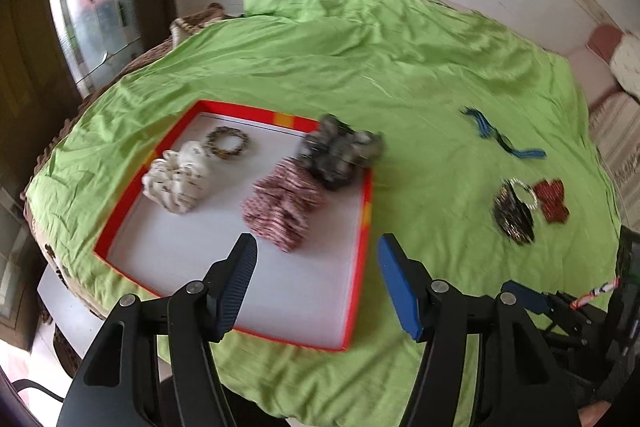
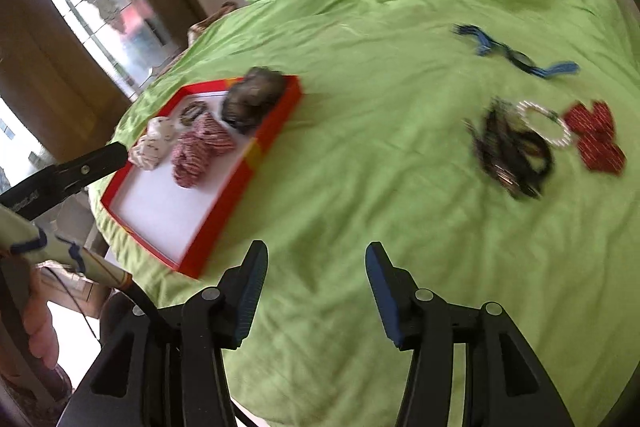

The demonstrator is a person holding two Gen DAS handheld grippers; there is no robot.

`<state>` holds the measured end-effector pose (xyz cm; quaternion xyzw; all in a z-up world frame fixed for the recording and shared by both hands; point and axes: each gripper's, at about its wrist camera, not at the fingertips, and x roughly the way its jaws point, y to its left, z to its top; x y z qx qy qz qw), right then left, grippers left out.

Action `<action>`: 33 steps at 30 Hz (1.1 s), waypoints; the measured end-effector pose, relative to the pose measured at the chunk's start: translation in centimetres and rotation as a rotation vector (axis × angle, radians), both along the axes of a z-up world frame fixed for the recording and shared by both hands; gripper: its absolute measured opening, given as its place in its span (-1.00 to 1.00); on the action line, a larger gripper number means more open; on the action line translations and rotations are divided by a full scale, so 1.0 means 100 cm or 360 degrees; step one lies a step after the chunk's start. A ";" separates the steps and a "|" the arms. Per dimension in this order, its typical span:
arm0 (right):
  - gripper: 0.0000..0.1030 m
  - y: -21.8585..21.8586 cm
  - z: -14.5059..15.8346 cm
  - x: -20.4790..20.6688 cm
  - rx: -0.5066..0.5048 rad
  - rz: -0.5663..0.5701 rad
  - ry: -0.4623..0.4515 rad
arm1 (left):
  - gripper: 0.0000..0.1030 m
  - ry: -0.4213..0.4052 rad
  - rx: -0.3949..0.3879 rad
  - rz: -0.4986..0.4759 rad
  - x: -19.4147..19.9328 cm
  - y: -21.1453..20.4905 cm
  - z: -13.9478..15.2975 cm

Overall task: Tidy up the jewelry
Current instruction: 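Move both open tools back over the remaining accessories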

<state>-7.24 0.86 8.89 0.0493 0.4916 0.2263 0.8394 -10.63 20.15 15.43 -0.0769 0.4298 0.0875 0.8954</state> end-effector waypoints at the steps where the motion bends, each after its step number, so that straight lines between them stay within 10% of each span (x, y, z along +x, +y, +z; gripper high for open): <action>1: 0.07 -0.010 -0.002 -0.002 0.0004 -0.0030 0.0003 | 0.20 0.0005 0.0014 -0.0022 -0.001 -0.008 0.000; 33: 0.11 -0.169 -0.021 -0.024 -0.0085 -0.0553 -0.0044 | 0.25 0.0160 0.0207 -0.0259 0.004 -0.099 -0.027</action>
